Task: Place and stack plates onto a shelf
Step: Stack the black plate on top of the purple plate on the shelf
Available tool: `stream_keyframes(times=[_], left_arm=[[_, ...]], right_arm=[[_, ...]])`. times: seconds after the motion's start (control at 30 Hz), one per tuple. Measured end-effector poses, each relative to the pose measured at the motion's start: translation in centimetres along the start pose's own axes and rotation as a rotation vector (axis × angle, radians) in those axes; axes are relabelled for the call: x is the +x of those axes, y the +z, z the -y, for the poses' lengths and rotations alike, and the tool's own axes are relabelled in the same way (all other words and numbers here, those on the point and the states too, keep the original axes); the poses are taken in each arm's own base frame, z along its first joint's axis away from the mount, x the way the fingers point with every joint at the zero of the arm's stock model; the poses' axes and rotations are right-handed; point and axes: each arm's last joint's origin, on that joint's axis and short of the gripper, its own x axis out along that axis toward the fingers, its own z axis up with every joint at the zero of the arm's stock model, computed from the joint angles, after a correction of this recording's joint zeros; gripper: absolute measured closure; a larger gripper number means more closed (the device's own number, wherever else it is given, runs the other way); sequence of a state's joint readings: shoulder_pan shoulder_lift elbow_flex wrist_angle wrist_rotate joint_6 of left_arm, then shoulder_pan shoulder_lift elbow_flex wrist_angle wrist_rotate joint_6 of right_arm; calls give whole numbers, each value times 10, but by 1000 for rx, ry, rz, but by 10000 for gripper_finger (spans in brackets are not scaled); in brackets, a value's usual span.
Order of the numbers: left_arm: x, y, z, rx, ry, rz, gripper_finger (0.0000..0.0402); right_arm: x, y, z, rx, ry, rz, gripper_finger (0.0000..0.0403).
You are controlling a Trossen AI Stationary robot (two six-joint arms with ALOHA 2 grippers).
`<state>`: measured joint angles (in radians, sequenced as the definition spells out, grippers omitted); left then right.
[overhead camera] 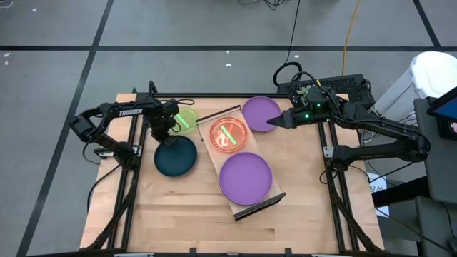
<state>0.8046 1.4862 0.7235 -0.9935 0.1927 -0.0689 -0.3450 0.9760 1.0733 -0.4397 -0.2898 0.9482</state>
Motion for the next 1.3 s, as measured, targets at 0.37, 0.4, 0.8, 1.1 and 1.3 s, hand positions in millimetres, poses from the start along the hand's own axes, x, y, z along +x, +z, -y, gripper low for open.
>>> stream_keyframes(times=[0.37, 0.4, 0.8, 1.1, 1.3], left_arm=[[-28, -29, 14, -8, 1, 14, 394], [-31, -34, 15, -11, 2, 18, 394], [-55, -85, 37, -28, -67, 88, 394], [-65, -116, 51, -59, -230, 136, 394], [-71, -125, 61, -67, -347, 192, 394]], right_arm=[[0, 0, 0, -19, -4, 5, 316], [0, 0, 0, -20, -4, 5, 316], [0, 1, 0, -27, -18, 25, 316], [0, 1, 1, -30, -17, 24, 316], [0, -2, -2, -81, 44, -45, 327]])
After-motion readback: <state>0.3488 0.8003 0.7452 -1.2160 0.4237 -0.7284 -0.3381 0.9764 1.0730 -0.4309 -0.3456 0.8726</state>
